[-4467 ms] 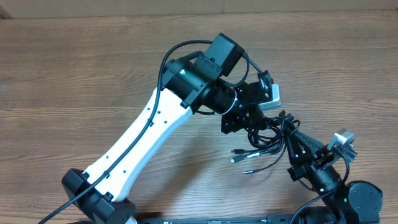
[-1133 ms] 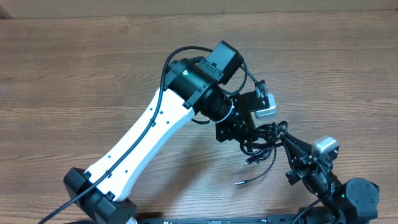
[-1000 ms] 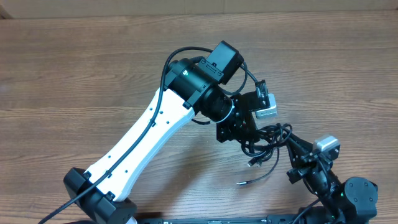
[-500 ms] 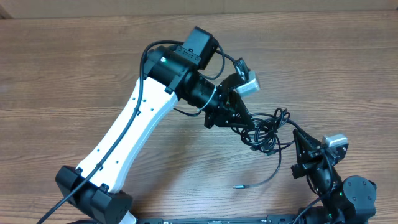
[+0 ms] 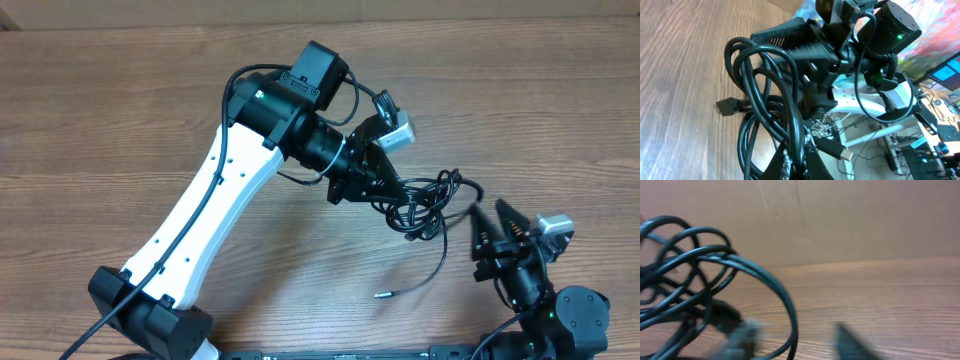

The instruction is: Untangle cables

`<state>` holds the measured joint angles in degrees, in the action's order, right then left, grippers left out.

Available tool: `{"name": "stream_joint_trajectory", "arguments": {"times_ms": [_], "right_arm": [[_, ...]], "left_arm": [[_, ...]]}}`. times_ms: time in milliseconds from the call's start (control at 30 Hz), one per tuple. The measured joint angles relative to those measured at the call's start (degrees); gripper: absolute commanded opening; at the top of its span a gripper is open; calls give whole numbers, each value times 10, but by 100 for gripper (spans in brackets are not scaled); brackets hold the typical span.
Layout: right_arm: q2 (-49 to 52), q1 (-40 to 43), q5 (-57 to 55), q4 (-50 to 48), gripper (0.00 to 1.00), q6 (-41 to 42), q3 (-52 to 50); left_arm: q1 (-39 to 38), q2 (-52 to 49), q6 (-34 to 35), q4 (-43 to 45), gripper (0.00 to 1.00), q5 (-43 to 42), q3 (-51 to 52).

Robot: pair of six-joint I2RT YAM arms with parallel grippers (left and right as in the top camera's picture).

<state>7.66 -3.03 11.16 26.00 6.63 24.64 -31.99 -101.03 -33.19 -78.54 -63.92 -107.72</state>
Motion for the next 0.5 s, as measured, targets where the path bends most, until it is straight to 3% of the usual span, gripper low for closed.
{"name": "stream_joint_trajectory", "arguments": {"times_ms": [100,333,500], "right_arm": [[0,0,8,-3,100,5,0],[0,0,11,-18,100,67,0],[0,0,3,-45,100,231,0]], "left_arm": [[4,0,3,16,4,0,0],[17,0,31,77,4,-5,0],[22,0,37,114,4,-6,0]]}}
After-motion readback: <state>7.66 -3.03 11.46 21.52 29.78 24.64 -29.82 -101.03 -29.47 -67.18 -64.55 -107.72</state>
